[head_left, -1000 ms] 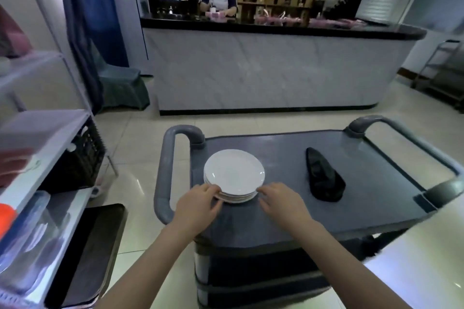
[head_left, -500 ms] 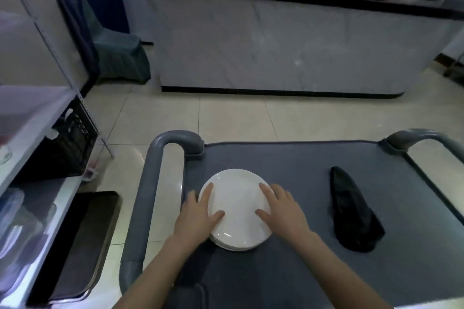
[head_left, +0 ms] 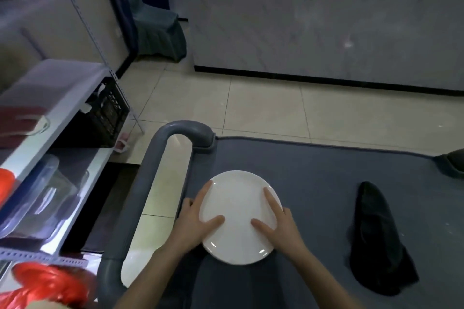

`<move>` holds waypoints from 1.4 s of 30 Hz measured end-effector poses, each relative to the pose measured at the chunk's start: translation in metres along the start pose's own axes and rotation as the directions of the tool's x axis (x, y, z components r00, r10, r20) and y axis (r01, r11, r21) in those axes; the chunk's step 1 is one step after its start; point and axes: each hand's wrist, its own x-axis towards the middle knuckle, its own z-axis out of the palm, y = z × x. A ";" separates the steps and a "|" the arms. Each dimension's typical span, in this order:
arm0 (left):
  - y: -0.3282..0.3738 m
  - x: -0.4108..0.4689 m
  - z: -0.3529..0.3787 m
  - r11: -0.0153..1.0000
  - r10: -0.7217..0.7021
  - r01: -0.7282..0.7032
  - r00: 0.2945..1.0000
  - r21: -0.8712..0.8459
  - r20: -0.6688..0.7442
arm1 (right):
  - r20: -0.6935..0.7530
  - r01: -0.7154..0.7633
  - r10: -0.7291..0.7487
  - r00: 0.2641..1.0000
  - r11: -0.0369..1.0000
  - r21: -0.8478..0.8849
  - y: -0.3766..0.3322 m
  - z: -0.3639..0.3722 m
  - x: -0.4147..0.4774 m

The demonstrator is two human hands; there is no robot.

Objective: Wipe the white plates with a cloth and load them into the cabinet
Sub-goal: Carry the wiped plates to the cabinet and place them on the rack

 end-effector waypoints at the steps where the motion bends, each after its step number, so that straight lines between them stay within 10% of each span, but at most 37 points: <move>1: 0.002 -0.001 0.002 1.000 -0.014 0.014 1.000 -0.004 -0.019 | 0.009 0.020 -0.020 1.000 0.999 0.047 0.001 -0.002 0.001; 14: 0.018 -0.060 -0.004 0.982 -0.075 0.014 0.947 -0.191 -0.314 | 0.104 0.226 -0.255 0.961 0.947 0.227 -0.026 -0.032 -0.020; 24: 0.002 -0.217 -0.082 0.958 -0.161 -0.046 0.727 -0.281 -0.668 | 0.315 0.527 -0.554 0.770 0.832 0.174 -0.149 0.025 -0.102; 35: -0.153 -0.602 -0.096 0.909 -0.415 0.010 0.128 -0.417 -0.901 | 0.651 0.717 -0.724 0.226 0.576 0.392 -0.205 0.296 -0.368; 42: -0.200 -0.848 -0.016 0.843 -0.488 -0.021 -0.451 -0.538 -0.747 | 0.747 0.677 -0.593 -0.300 0.419 0.604 -0.198 0.455 -0.600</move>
